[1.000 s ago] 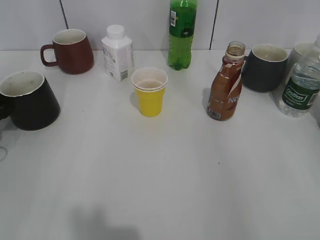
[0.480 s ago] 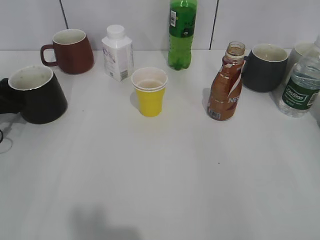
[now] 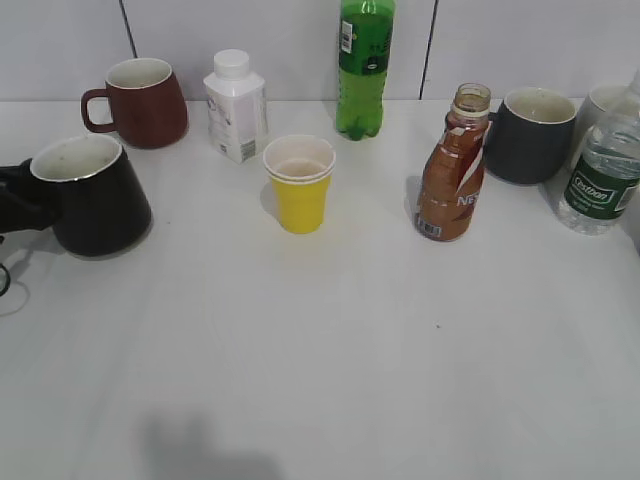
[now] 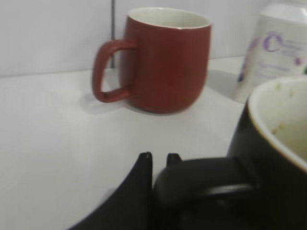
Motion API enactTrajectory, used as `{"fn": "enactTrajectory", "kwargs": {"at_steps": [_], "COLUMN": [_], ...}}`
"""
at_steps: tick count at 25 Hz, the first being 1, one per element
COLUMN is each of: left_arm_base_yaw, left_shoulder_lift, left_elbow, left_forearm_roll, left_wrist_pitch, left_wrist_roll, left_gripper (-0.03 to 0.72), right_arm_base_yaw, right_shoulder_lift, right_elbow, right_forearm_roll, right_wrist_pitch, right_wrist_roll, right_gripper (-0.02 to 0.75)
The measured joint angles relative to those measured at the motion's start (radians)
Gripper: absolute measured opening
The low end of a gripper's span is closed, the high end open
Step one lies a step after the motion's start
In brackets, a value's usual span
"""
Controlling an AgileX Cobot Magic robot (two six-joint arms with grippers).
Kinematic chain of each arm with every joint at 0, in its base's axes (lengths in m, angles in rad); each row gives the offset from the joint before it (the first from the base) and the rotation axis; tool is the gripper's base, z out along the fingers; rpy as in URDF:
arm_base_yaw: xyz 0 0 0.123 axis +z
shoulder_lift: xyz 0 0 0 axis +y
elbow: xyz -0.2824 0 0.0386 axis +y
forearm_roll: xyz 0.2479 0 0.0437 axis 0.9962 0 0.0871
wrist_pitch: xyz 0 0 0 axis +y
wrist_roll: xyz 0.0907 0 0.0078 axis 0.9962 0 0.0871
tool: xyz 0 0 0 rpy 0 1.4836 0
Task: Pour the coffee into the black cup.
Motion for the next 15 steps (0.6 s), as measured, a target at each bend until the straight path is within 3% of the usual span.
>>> {"fn": "enactTrajectory", "kwargs": {"at_steps": [5,11,15], "left_arm_base_yaw": [-0.047,-0.166,-0.234], "left_shoulder_lift": [0.002,0.002,0.002], "left_elbow": [-0.068,-0.232,-0.279], "left_forearm_roll": [0.16,0.375,0.475], "left_wrist_pitch": [0.001,-0.003,-0.012], "left_wrist_roll": [-0.114,-0.303,-0.368], "left_gripper": [0.054,0.053,0.053], "right_arm_base_yaw": [0.0,0.0,0.0], "right_shoulder_lift": [0.0,0.0,0.0], "right_elbow": [0.0,0.0,0.0], "right_forearm_roll": [0.0,0.0,0.0], "right_wrist_pitch": [0.0,0.0,0.0], "right_wrist_roll": [0.0,0.0,0.0], "right_gripper": [0.586,0.586,0.586]}}
